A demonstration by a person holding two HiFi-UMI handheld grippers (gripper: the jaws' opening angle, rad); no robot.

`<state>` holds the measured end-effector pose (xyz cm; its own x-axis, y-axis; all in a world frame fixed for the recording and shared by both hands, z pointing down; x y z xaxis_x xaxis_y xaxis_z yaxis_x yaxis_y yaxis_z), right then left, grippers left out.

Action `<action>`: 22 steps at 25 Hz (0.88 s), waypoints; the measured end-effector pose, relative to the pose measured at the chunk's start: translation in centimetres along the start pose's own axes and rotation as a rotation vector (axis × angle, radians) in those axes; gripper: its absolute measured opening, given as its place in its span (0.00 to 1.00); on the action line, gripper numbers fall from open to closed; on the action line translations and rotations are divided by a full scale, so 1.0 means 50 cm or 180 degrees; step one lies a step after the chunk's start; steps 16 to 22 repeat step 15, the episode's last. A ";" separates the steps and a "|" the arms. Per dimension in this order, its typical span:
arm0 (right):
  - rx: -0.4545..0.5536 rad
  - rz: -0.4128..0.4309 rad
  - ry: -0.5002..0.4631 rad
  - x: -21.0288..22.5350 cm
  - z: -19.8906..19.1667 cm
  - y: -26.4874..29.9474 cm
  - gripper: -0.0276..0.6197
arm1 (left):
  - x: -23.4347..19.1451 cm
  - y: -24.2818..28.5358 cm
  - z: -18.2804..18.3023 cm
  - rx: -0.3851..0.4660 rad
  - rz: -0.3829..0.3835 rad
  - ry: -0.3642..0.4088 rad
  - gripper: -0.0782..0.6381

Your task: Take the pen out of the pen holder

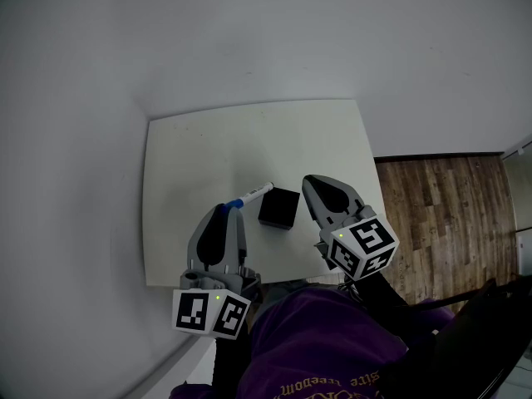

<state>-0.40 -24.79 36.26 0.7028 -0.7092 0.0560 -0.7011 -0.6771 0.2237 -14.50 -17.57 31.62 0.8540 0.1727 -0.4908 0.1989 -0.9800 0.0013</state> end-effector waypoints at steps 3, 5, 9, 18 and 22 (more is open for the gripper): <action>-0.0004 -0.0001 -0.0004 -0.001 0.001 0.001 0.06 | 0.000 0.000 0.001 -0.0002 -0.0002 -0.0004 0.21; -0.0014 0.0004 -0.0006 -0.001 0.001 0.003 0.06 | -0.001 0.000 0.001 -0.0008 0.0006 -0.0006 0.21; -0.0021 0.0002 0.0001 -0.001 0.002 0.002 0.06 | 0.000 0.000 0.003 -0.0012 0.0014 -0.0009 0.21; -0.0022 -0.0003 -0.0010 -0.004 -0.005 0.009 0.06 | -0.014 0.000 -0.001 -0.0011 0.0025 -0.0013 0.21; -0.0022 -0.0003 -0.0010 -0.004 -0.005 0.009 0.06 | -0.014 0.000 -0.001 -0.0011 0.0025 -0.0013 0.21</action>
Point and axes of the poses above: the fingertips, and each gripper's own axes: y forward along the fingers, x to its right, z out of its top, the point moved 1 cm from there along -y, backward along the fingers, and after that the axes turned 7 degrees about -y, right-handed, at the moved point
